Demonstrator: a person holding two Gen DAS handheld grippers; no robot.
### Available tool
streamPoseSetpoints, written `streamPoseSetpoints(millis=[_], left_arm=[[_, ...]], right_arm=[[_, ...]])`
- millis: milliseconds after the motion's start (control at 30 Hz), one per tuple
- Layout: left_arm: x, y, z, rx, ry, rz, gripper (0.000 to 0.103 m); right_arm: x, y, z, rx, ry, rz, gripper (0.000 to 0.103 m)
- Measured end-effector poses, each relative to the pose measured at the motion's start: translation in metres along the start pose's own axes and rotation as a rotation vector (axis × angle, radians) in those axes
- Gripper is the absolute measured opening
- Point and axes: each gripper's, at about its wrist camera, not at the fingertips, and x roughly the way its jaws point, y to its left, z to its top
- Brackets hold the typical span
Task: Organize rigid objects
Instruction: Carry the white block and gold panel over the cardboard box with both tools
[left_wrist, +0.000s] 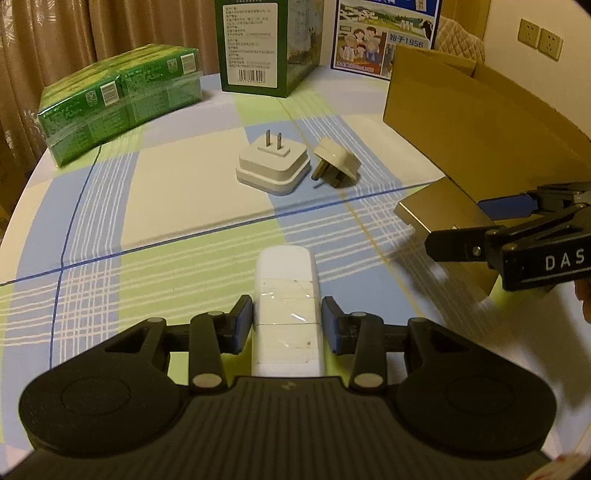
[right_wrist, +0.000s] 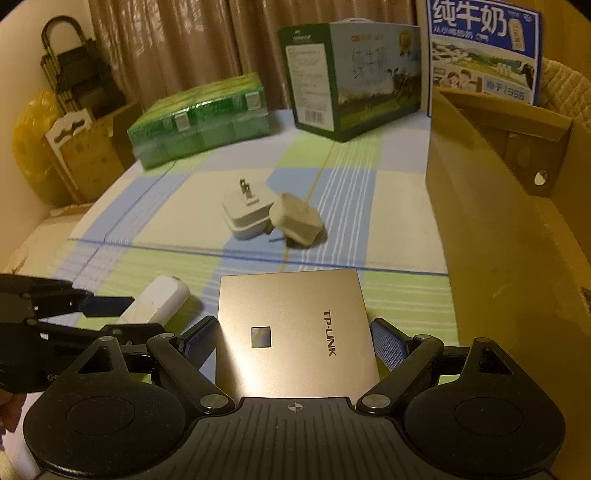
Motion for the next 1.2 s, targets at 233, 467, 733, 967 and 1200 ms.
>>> streamPoseSetpoints(millis=[233,467,733,967,1200], left_arm=[[-0.013,-0.001,0.004,-0.022,-0.034,-0.001,0.035],[-0.029,-0.006,-0.001,-0.068,-0.027,0.023,0.035],[-0.059,-0.033,-0.002,-0.082,-0.068,0.008,0.035],[-0.093,-0.069,0.008,-0.091,-0.121,-0.042,0.035],[-0.113,-0.119,0.039,-0.031,-0.167,-0.104,0.035]], right_arm=[[-0.011,0.002,0.005,0.008,-0.038,0.007,0.085],[-0.037,0.015,0.009,-0.037,-0.113,-0.009,0.085],[-0.091,0.022,-0.001,-0.057,-0.173,-0.028,0.085],[-0.160,0.006,0.002,-0.042,-0.242,-0.056,0.085],[-0.212,-0.051,0.016,-0.001,-0.275,-0.177,0.085]])
